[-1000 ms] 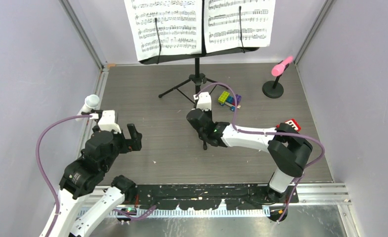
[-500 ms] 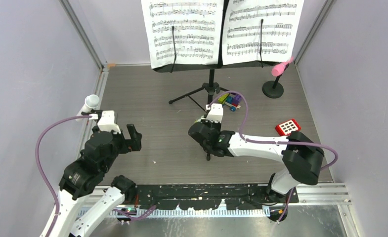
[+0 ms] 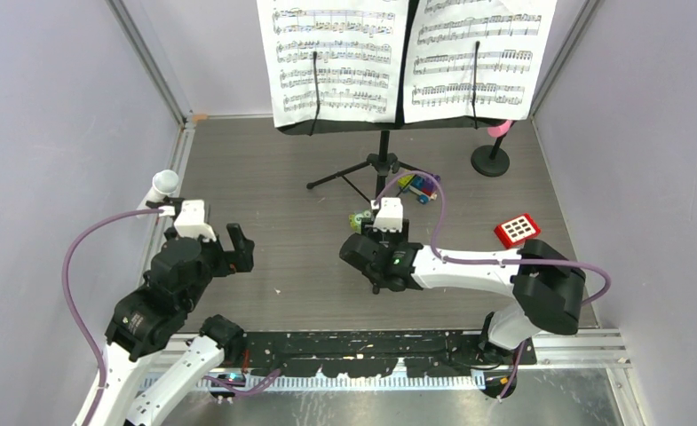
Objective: Pack up the instrument practice props
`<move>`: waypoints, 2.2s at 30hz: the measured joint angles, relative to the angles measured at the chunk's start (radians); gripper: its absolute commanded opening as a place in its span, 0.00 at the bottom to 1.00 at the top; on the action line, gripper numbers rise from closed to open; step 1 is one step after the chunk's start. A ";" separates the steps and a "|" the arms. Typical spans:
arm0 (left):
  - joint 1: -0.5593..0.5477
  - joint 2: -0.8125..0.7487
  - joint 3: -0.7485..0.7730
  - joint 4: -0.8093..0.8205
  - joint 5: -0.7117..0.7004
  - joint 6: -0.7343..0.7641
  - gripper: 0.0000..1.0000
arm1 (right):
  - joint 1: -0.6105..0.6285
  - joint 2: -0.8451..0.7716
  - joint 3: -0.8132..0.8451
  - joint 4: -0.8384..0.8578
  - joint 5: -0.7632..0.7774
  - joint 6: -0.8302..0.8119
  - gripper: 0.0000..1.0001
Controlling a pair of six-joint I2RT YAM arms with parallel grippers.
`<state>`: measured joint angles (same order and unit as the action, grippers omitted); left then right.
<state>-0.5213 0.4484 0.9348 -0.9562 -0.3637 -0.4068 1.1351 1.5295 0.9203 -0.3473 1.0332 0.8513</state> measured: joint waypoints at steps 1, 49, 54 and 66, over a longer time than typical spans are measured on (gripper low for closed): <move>0.000 -0.002 -0.001 0.000 0.000 0.000 0.99 | 0.001 -0.005 -0.006 -0.011 -0.004 -0.008 0.69; 0.000 0.669 1.007 0.303 0.568 0.323 0.93 | 0.002 -0.715 0.401 -0.160 -0.697 -0.484 0.73; 0.000 0.740 1.173 0.270 0.599 0.362 0.92 | 0.002 -0.620 0.520 -0.146 -0.666 -0.460 0.73; 0.058 0.687 1.035 0.269 0.566 0.364 0.86 | 0.002 -0.355 0.741 -0.073 -0.533 -0.410 0.62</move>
<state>-0.4629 1.1358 1.9697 -0.6876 0.2024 -0.0433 1.1370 1.1744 1.6615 -0.4206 0.5003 0.4412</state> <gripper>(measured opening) 0.858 0.631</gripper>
